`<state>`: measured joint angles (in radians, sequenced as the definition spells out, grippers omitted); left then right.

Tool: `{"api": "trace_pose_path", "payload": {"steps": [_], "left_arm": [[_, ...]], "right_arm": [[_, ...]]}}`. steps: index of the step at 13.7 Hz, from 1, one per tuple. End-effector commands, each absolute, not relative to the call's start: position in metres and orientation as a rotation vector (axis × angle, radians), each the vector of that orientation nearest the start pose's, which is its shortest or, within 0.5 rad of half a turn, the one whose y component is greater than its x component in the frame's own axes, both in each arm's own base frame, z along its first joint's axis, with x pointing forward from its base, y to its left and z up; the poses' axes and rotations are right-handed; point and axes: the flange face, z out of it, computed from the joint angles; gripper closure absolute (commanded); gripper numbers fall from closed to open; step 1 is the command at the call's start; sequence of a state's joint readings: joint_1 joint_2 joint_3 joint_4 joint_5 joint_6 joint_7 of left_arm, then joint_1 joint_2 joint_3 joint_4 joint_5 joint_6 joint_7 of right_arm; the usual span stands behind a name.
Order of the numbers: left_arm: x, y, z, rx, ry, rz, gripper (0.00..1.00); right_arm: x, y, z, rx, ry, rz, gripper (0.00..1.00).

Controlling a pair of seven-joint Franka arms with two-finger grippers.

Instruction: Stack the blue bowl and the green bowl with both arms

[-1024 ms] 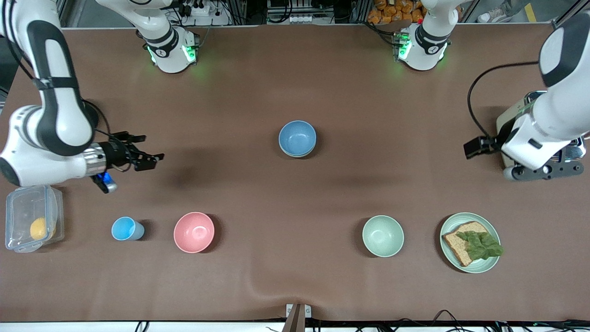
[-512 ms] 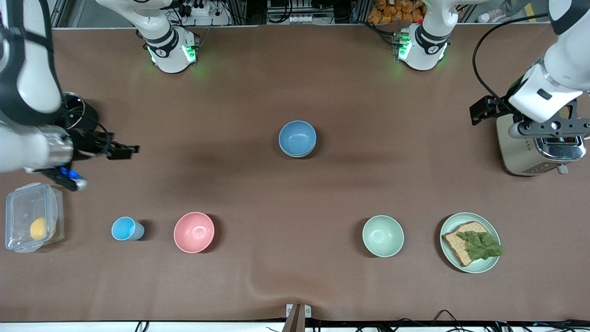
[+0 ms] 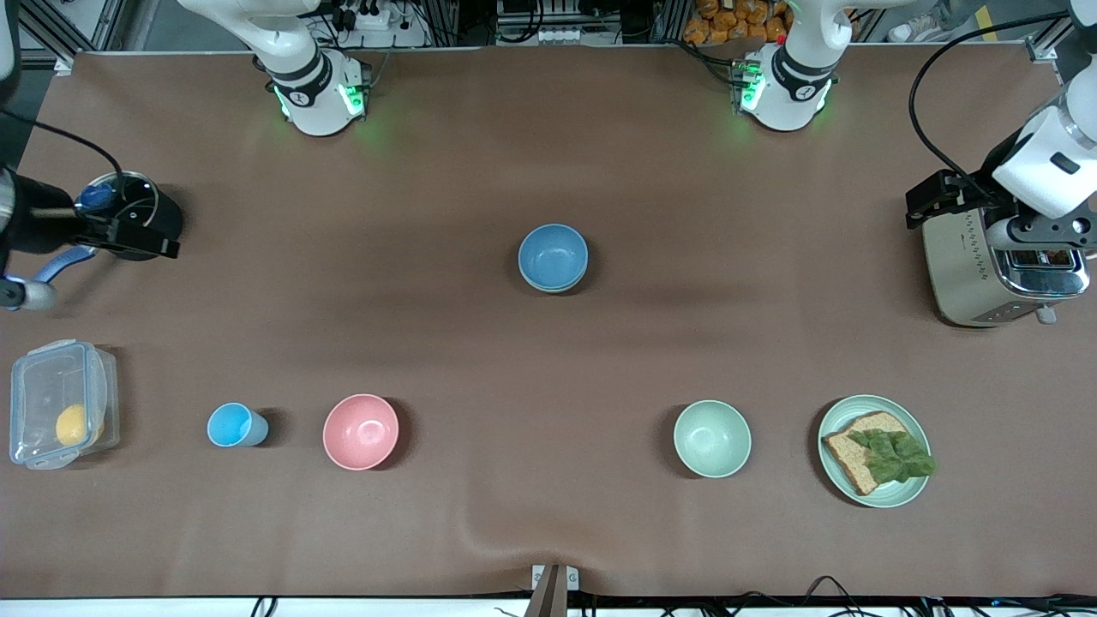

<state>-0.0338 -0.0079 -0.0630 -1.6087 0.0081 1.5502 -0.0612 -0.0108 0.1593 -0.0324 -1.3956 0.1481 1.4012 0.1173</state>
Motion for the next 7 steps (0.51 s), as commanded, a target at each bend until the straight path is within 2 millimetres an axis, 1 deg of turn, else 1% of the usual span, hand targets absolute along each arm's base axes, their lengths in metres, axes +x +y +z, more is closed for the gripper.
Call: {"api": "trace_pose_path", "payload": {"steps": [1, 2, 4, 5, 6, 7], "left_arm": [[0.548, -0.052, 0.618, -3.162, 0.071, 0.070, 0.00], [0.548, -0.052, 0.619, -3.162, 0.073, 0.068, 0.00], [0.548, -0.055, 0.619, -3.163, 0.073, 0.068, 0.00], [0.547, -0.057, 0.619, -3.161, 0.069, 0.068, 0.00], [0.547, -0.058, 0.618, -3.161, 0.071, 0.071, 0.00], [0.547, -0.060, 0.616, -3.161, 0.073, 0.076, 0.00]], "right_arm": [[0.566, -0.007, 0.618, -3.029, 0.139, 0.079, 0.00], [0.558, -0.009, 0.612, -3.028, 0.132, 0.046, 0.00], [0.547, -0.004, 0.609, -3.053, -0.009, 0.022, 0.00], [0.547, 0.002, 0.609, -3.123, -0.111, 0.021, 0.00], [0.549, 0.002, 0.611, -3.153, -0.189, 0.011, 0.00], [0.550, 0.000, 0.611, -3.152, -0.187, 0.011, 0.00]]}}
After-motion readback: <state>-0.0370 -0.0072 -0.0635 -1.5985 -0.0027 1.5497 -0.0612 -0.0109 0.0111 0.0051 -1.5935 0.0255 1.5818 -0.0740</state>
